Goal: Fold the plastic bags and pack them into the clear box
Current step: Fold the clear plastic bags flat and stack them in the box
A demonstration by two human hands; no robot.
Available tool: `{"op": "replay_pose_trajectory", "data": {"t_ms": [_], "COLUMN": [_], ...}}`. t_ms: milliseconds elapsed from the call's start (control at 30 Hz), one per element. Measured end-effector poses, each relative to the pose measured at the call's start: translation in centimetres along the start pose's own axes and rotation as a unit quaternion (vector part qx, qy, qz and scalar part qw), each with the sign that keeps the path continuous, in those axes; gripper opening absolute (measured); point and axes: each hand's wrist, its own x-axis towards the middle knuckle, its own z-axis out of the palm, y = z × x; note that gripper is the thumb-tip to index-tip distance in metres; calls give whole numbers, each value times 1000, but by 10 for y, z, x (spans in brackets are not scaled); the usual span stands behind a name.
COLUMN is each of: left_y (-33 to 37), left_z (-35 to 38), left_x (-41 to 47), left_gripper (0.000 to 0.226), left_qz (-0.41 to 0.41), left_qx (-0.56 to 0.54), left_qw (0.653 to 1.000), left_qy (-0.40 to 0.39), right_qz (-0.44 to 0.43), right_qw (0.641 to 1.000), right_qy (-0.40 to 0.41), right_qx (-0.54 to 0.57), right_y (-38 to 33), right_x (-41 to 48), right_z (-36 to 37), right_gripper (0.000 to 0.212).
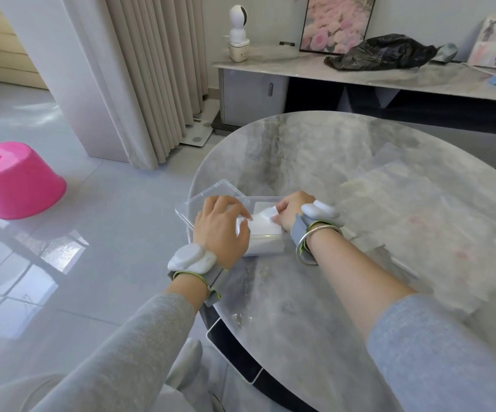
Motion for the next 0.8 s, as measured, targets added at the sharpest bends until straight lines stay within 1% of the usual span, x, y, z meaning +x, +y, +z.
{"op": "replay_pose_trajectory", "data": {"t_ms": [133,200,267,333,400,467,500,533,600,633,667,733,800], "left_y": [2,4,9,11,11,12,10,11,13,15,15,18,22], "left_z": [5,6,8,9,9,9,9,9,8,7,6,5,5], "left_x": [-3,-4,-5,-6,-7,-7,-7,-7,-7,-7,-7,-6,-4], "left_gripper": [41,54,70,78,78,76,76,76,78,77,77,77,77], "left_qz": [94,109,110,111,110,109,105,102,100,98,94,92,91], "left_qx": [117,166,206,228,232,234,240,246,251,251,249,244,240], "left_qw": [989,980,970,963,962,962,960,958,957,958,958,961,963], "left_qy": [-3,-24,-61,-86,-90,-88,-95,-103,-105,-104,-103,-96,-83], "right_qz": [-11,-19,-26,-23,-30,-68,-96,-120,-134,-129,-131,-170,-223], "right_qw": [999,997,996,993,990,986,985,985,984,982,979,975,965], "right_qy": [-9,5,-2,-2,20,73,80,64,-5,-25,-22,30,106], "right_qx": [-41,-68,-91,-118,-133,-134,-122,-109,-116,-137,-152,-140,-84], "right_y": [-3,-3,-4,-5,-2,2,3,6,9,12,14,22,32], "right_x": [3,3,6,7,6,-1,-4,-6,-9,-10,-9,-15,-31], "right_z": [7,10,14,14,9,6,8,12,21,24,26,19,5], "right_gripper": [29,27,27,29,26,25,25,26,30,31,32,35,39]}}
